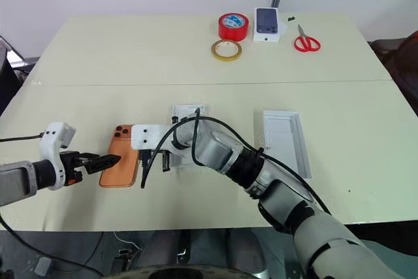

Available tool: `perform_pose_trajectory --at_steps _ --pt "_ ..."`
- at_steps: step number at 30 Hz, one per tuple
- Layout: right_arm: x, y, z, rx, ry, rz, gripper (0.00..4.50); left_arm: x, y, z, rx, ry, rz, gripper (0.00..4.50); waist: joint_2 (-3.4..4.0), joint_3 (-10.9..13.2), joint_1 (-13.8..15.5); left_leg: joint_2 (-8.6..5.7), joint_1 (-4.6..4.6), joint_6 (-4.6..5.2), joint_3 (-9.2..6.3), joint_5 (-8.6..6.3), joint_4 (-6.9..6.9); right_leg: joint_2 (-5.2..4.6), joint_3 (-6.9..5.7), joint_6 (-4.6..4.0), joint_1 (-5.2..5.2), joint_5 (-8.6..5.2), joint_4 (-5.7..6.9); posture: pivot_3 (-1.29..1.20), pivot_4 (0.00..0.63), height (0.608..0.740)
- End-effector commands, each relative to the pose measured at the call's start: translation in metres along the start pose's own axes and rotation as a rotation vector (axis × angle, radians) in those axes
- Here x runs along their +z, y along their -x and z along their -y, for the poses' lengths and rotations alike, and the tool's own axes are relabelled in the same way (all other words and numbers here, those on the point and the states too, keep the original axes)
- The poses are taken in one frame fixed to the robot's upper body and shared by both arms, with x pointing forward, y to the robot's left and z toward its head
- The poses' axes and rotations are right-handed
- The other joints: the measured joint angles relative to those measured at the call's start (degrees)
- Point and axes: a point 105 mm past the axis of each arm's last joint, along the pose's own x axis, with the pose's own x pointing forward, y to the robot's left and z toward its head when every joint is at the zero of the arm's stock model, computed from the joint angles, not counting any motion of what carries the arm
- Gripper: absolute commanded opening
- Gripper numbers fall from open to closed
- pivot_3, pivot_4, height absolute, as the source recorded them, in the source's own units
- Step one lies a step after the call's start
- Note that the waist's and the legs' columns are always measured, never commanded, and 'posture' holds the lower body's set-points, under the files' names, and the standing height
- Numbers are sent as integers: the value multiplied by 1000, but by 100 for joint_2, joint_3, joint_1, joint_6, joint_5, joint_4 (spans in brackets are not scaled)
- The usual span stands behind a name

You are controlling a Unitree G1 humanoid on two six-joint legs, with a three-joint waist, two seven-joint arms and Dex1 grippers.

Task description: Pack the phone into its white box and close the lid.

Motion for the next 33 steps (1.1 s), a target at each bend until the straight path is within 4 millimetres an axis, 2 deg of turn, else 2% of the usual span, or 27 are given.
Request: perform_pose_trajectory --at_steps 1,7,13,18,22,33 --pt "11 0 3 -6 65 9 0 -26 -16 25 -121 31 -121 4486 3 -6 13 -1 2 0 0 0 0 0 0 0 0 0 0 0 150 740" --pt "7 2 1 0 71 0 0 -31 -26 47 -212 33 -123 4486 15 -20 53 -6 7 0 0 0 0 -6 0 0 11 0 -2 0 150 740" --pt "4 3 -2 6 67 -3 0 -27 -35 64 -289 59 -85 4486 24 -34 132 -8 15 4 -1 -2 2 -8 0 0 13 0 -8 0 150 740" --pt "3 3 -2 3 60 -3 0 -16 -39 70 -333 107 -23 4486 40 -50 163 -15 33 17 -6 -10 2 -13 -5 0 28 0 -14 0 150 740" --pt "3 3 -3 1 54 -2 0 -11 -38 67 -342 147 7 4486 40 -50 158 -16 57 26 -11 -16 0 -15 -10 0 55 0 -20 0 150 740" --pt "2 3 -3 -1 49 0 0 -8 -34 69 -367 163 14 4486 40 -50 147 -16 61 26 -11 -16 -2 -15 -9 0 55 0 -22 0 150 740"
